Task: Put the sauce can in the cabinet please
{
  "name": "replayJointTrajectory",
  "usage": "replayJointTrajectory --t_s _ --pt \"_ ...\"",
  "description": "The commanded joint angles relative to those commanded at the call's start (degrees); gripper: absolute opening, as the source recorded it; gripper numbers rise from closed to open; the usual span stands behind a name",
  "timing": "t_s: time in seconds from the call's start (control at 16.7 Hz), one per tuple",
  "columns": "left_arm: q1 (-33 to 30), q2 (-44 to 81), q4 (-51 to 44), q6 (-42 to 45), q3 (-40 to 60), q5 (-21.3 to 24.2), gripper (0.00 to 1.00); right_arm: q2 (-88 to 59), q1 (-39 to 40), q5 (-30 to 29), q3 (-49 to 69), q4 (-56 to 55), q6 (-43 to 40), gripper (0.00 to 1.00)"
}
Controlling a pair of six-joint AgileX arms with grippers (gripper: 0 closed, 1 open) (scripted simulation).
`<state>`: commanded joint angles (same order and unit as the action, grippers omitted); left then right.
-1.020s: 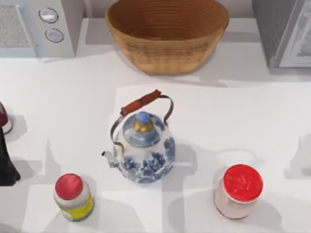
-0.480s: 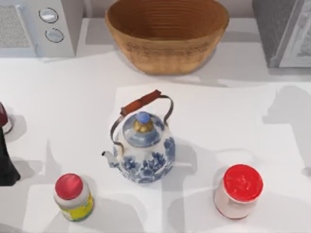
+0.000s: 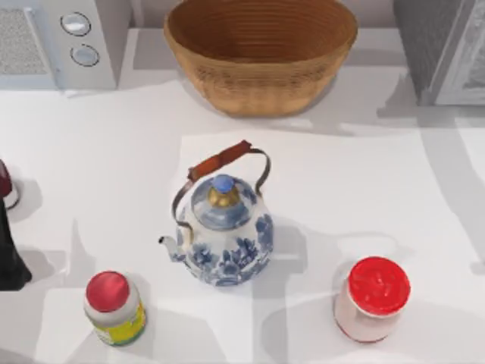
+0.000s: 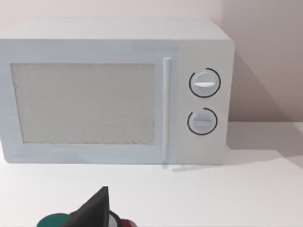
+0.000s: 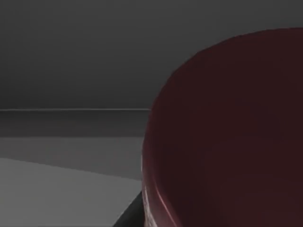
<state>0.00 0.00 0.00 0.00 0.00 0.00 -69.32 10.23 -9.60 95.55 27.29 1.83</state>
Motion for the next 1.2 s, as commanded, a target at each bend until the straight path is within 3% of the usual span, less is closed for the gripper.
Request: replayJointTrajectory --t_s 0.24,0.78,1.2 --pt "0.0 0.0 0.0 0.0 0.0 0.0 1.0 -7.2 0.6 -1.7 9.9 2.2 -0.7 0.0" --pt "0.0 0.0 0.0 0.0 0.0 0.0 1.0 -10.1 -0.4 -1.5 13.2 1.8 -0.7 0.0" --pt "0.0 0.0 0.0 0.0 0.0 0.0 1.0 -31.8 -2.7 1.1 30.2 -0.2 -0.8 0.0"
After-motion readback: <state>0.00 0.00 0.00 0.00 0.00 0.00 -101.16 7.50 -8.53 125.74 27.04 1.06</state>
